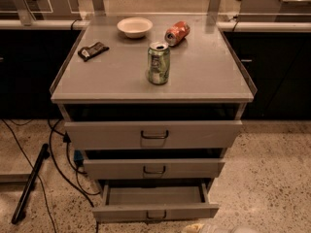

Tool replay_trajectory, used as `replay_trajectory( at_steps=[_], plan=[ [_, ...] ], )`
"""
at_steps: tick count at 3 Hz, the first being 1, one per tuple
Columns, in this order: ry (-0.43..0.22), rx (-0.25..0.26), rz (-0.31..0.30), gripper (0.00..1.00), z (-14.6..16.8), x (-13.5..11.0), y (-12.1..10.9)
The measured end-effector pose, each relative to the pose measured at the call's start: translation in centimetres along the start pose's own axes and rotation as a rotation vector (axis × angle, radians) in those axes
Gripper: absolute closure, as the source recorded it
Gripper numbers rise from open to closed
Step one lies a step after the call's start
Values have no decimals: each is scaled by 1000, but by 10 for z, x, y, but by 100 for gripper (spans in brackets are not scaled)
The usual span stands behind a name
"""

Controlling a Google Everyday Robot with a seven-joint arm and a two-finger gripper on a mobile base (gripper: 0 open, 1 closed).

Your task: Close bottom drawer

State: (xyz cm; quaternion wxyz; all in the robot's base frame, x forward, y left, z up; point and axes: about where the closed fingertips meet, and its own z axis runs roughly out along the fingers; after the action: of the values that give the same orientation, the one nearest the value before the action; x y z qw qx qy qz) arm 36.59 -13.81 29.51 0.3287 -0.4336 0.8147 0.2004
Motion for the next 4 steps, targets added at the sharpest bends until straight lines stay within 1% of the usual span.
replay_trajectory(
  at_steps=[1,2,3,4],
  plan=[
    [12,42,-28,100,9,9,-13],
    [17,121,-73,100,39,28,-34],
    [61,177,-154,100,71,40,-58],
    [62,184,-161,100,74,42,-59]
  ],
)
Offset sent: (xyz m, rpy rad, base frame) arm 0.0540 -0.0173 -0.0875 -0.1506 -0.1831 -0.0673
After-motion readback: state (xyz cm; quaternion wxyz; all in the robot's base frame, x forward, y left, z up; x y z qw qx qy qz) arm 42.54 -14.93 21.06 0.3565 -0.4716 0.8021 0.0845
